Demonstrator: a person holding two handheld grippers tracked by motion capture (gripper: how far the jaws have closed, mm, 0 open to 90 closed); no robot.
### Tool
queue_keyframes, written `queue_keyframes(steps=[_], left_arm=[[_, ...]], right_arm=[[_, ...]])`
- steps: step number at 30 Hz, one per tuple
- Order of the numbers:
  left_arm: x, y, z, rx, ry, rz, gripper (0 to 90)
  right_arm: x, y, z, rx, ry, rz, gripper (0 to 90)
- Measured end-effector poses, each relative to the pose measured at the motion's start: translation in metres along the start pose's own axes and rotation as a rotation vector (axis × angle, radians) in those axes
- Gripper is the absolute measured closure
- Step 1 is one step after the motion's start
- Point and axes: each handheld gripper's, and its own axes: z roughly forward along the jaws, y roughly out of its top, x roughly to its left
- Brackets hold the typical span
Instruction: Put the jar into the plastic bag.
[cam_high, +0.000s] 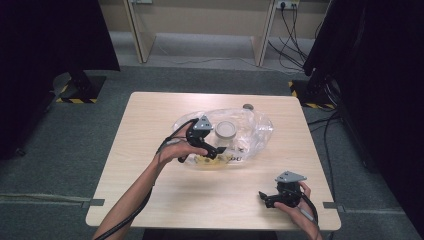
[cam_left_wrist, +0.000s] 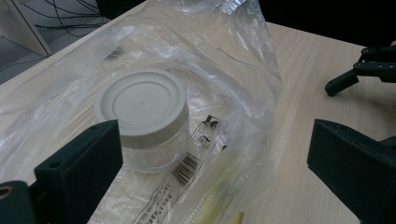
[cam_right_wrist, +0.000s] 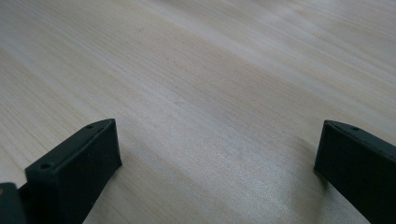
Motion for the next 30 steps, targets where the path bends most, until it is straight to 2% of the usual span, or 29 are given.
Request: queue_keyframes(steps=[8, 12, 16, 21, 30], left_arm=[[-0.011, -0.007, -0.007, -0.023, -0.012, 0.006, 3.0], [-0.017, -0.015, -0.009, -0.045, -0.017, 0.0, 3.0], [-0.023, -0.023, -0.011, -0.046, -0.014, 0.016, 3.0], [-0.028, -0.033, -0.013, -0.057, -0.021, 0.016, 3.0], [-0.034, -0.052, -0.014, -0.067, -0.027, -0.004, 3.1]], right_arm=[[0.0, 0.0, 0.0, -0.001, 0.0, 0.0, 0.2], [0.0, 0.0, 0.0, 0.0, 0.0, 0.001, 0.2], [0.0, 0.0, 0.0, 0.0, 0.0, 0.0, 0.2], [0.0, 0.0, 0.0, -0.001, 0.0, 0.0, 0.2], [0.0, 0.0, 0.0, -0.001, -0.001, 0.0, 0.2]])
